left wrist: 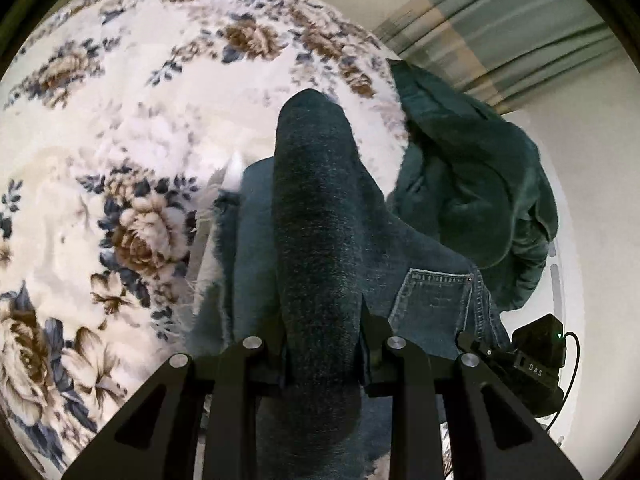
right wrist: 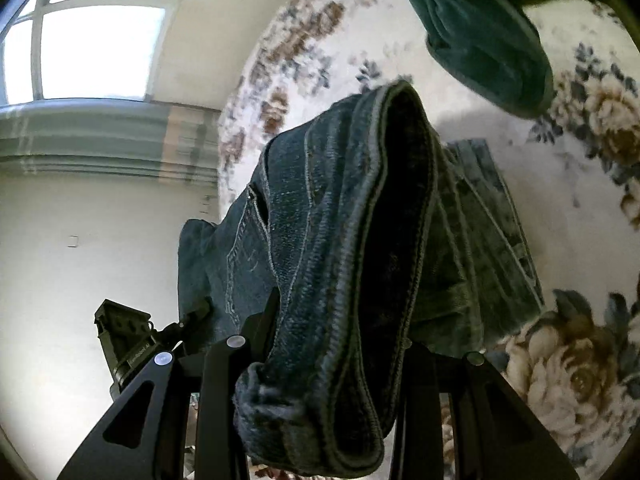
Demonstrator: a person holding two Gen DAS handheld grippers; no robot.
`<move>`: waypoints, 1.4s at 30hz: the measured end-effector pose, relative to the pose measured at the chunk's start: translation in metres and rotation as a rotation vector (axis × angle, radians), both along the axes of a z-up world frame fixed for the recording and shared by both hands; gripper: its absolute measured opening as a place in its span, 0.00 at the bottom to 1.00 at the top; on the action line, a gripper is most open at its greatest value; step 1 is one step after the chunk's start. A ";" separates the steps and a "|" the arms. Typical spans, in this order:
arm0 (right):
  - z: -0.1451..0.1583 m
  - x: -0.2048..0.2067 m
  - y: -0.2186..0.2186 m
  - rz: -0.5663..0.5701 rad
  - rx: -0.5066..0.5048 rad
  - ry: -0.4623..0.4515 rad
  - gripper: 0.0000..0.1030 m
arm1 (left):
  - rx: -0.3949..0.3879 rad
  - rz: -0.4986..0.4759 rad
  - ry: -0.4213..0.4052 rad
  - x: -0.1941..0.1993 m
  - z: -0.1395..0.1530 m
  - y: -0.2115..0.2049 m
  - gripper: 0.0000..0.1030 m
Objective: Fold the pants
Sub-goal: 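Carry the folded jeans with the right tool onto the stack of jeans and release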
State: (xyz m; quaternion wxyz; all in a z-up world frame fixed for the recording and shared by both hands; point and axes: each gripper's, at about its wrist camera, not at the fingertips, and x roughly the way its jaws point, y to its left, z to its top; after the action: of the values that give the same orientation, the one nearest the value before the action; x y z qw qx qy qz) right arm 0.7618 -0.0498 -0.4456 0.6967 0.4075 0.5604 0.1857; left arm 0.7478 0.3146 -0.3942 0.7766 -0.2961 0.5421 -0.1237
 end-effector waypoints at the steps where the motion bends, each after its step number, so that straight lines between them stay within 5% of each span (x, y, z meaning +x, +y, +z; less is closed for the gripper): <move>1: -0.006 0.005 0.002 0.012 -0.010 0.007 0.38 | -0.003 0.000 0.009 0.001 -0.006 0.003 0.24; 6: -0.021 0.012 -0.015 0.029 -0.070 0.044 0.52 | 0.039 0.009 0.066 -0.001 -0.018 0.009 0.50; 12: -0.001 0.002 -0.034 0.021 -0.219 0.041 0.55 | 0.190 -0.006 0.062 -0.011 -0.001 -0.009 0.54; 17: 0.032 0.000 -0.020 0.056 -0.446 0.002 0.64 | 0.316 0.000 0.047 -0.020 0.020 -0.020 0.86; 20: 0.054 -0.009 -0.002 0.096 -0.597 -0.031 0.77 | 0.382 0.004 0.030 -0.027 0.035 -0.028 0.87; 22: 0.065 -0.014 0.011 0.119 -0.676 -0.049 0.95 | 0.420 0.011 0.022 -0.031 0.042 -0.032 0.89; 24: 0.076 -0.021 0.023 0.132 -0.767 -0.067 1.00 | 0.480 0.016 0.015 -0.036 0.050 -0.039 0.94; 30: 0.111 -0.054 0.045 0.114 -0.932 -0.116 1.00 | 0.586 -0.006 -0.033 -0.064 0.075 -0.061 0.95; 42: 0.220 -0.162 0.048 0.035 -0.985 -0.254 1.00 | 0.640 0.052 -0.170 -0.152 0.164 -0.085 0.95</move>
State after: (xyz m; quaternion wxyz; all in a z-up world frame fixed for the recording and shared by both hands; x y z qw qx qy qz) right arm 0.5994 -0.0018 -0.2256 0.8656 -0.0046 0.4991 -0.0406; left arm 0.5962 0.2297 -0.2300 0.8757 -0.0394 0.4788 0.0487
